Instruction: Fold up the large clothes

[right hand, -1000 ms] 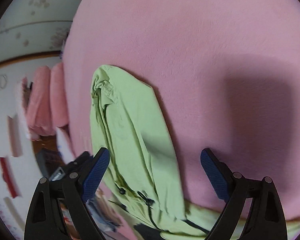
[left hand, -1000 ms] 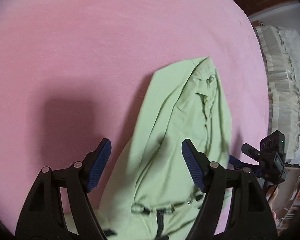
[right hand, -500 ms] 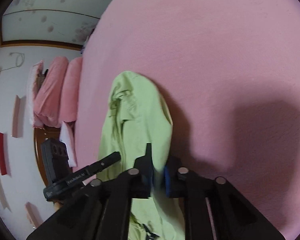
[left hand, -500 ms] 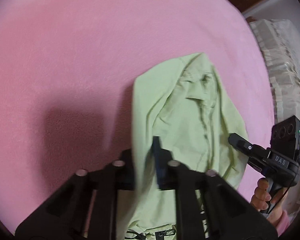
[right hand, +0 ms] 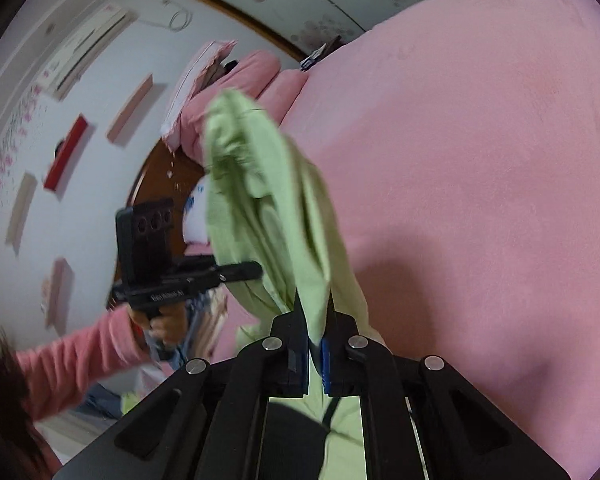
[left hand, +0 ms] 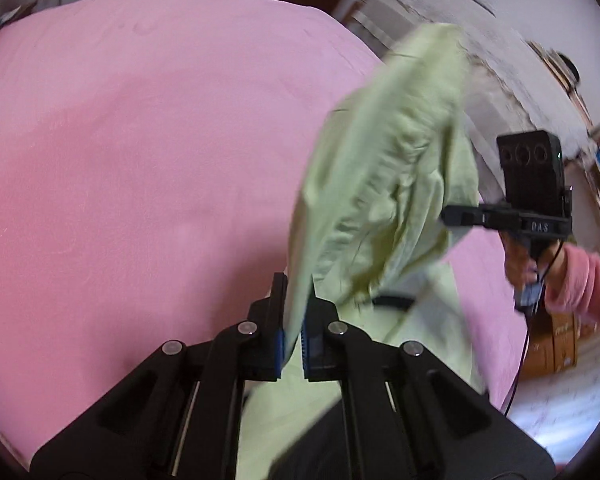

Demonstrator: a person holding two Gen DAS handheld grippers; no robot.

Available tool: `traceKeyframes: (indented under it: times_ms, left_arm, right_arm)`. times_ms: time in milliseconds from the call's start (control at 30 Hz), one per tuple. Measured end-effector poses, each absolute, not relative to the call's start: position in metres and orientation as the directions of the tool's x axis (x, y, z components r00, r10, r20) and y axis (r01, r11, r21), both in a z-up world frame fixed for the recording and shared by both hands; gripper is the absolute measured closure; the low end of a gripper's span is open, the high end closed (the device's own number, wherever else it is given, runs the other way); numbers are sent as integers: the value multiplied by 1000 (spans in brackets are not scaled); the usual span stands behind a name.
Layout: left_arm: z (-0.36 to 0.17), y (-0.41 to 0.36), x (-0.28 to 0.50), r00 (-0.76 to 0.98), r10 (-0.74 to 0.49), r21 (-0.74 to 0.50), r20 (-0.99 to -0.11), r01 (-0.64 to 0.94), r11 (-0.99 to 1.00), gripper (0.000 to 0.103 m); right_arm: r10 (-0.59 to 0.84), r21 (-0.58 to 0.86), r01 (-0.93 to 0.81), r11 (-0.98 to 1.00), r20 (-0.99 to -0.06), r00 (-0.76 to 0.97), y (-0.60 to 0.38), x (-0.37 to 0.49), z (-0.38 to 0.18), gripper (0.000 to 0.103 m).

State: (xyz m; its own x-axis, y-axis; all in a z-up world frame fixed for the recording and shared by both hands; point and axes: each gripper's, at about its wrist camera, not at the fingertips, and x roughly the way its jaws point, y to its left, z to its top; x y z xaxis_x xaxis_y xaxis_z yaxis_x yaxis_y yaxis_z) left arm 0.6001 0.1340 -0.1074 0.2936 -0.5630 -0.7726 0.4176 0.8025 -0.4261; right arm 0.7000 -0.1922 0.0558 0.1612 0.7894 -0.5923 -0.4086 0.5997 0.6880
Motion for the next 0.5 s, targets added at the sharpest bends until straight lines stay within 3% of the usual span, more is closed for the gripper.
traceKeyframes:
  times_ms: [133,233,267,300,400,500]
  left_arm:
    - [-109,127,567,295,-561,-389,-774,478,788,99]
    - [-118,101,540,407,-408,-163,-817,516,841,95]
    - [-122,91,533,438,-364,-96,-822,524,847,90]
    - [-126,85,521,456,-335,-51,-824,530,846,82]
    - [-144,84,497,424,-294,-33,-857,523,852,52]
    - [-170,80,466,316,-228,-41,-921,505,862,50]
  right_arm:
    - [716,594,-416,689,-647,262,-192,668,56,97]
    - [659,542,-390,744,-691,298,-188,658,43,69]
    - [616,490,-394,777,-722,316,-189,654,38,49]
    - [581,449,-398,800,-744,330,-189,643,34,40]
    - [526,395,-404,825,-797,296,-194,627,17,38]
    - [491,386,-378,841,-839,234,-192,607,-1,38]
